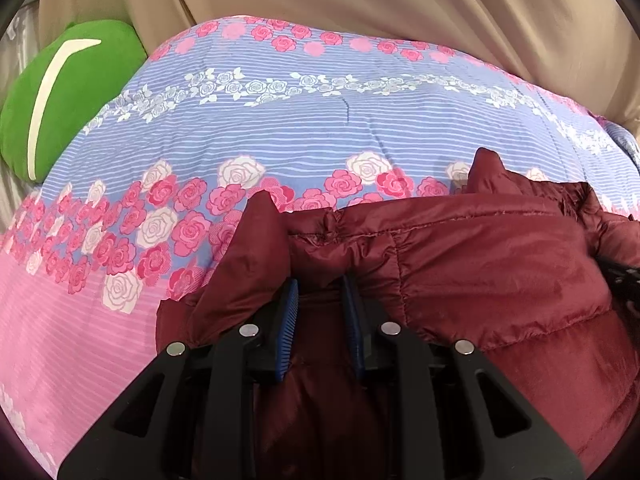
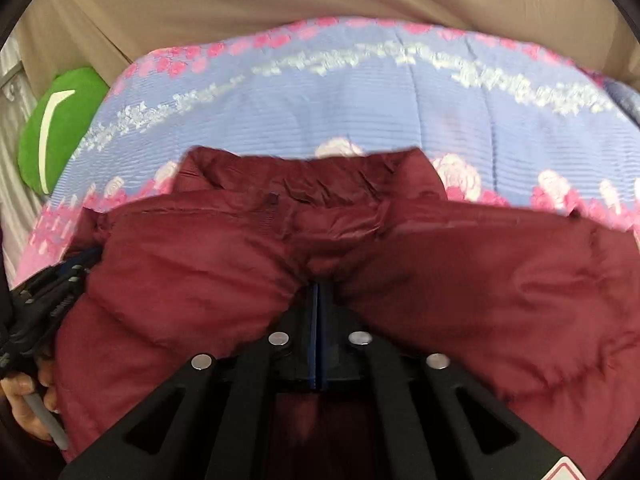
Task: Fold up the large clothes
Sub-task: 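Grasp the jacket hem again with both grippers to fold it, then lift the jacket hem with both grippers and fold it over toward the collar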
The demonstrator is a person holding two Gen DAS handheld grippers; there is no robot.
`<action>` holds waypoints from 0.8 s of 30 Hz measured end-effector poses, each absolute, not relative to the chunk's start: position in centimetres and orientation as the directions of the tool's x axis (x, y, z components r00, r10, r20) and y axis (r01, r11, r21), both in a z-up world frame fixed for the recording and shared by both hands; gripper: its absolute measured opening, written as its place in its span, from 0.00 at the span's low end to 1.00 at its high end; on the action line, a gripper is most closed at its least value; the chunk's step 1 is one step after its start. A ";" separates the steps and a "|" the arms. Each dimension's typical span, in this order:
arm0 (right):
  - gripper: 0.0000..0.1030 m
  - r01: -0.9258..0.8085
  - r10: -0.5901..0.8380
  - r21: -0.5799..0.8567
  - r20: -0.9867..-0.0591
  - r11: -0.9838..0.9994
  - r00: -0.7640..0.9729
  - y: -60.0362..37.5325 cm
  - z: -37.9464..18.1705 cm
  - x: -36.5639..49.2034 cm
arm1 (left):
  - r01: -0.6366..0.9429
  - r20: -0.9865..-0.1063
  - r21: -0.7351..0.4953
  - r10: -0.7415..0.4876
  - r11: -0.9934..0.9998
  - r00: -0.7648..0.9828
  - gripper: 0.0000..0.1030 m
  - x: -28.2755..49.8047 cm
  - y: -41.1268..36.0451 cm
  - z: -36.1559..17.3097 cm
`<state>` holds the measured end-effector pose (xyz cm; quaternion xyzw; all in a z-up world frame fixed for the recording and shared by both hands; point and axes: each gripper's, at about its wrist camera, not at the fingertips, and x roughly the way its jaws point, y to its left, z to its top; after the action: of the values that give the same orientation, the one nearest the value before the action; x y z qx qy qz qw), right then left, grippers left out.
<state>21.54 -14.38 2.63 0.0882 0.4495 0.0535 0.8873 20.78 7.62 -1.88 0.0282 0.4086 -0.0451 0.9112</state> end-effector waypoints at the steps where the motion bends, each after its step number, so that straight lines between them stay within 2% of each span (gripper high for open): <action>1: 0.12 -0.032 0.194 0.218 -0.778 0.975 0.598 -14.1 3.1 21.3 | 0.105 -0.747 0.014 -0.060 0.994 0.662 0.21 20.8 7.6 -1.9; 4: 0.12 -0.094 0.203 0.186 -0.746 0.978 0.634 -12.2 4.9 21.0 | 0.105 -0.747 0.013 -0.060 0.994 0.663 0.21 20.8 7.7 -1.9; 7: 0.12 -0.102 0.204 0.178 -0.775 0.979 0.598 -11.4 3.5 22.3 | 0.105 -0.747 0.009 -0.063 0.994 0.662 0.21 20.8 7.7 -1.9; 9: 0.05 -0.084 0.237 0.229 -0.802 0.970 0.549 -11.8 1.5 23.3 | 0.105 -0.747 -0.008 -0.076 0.994 0.660 0.22 20.8 8.0 -1.8; 11: 0.05 -0.082 0.264 0.263 -0.792 0.961 0.551 -12.3 1.0 23.4 | 0.103 -0.748 -0.040 -0.098 0.994 0.657 0.22 20.8 8.4 -1.8; 14: 0.05 -0.094 0.230 0.216 -0.786 0.972 0.573 -11.8 1.0 22.9 | 0.086 -0.748 -0.132 -0.156 0.988 0.645 0.24 20.5 10.0 -1.2; 16: 0.05 -0.103 0.196 0.167 -0.782 0.980 0.592 -11.2 1.1 22.5 | 0.078 -0.739 -0.237 -0.232 0.968 0.632 0.34 19.4 11.9 0.1; 18: 0.05 -0.107 0.185 0.151 -0.777 0.983 0.602 -11.0 1.0 22.5 | 0.071 -0.717 -0.314 -0.286 0.947 0.635 0.50 17.6 13.8 1.3; 20: 0.05 -0.109 0.200 0.169 -0.773 0.980 0.602 -11.3 1.1 22.6 | 0.056 -0.712 -0.340 -0.296 0.939 0.637 0.60 15.6 15.3 1.9; 24: 0.10 -0.117 0.263 0.244 -0.745 0.963 0.614 -11.9 2.8 21.7 | 0.036 -0.736 -0.347 -0.296 0.937 0.609 0.64 12.3 16.5 1.2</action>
<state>21.67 -11.89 2.77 0.0856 0.4266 0.1062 0.8941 12.32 16.46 1.17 -0.1504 0.4319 -0.0941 0.8843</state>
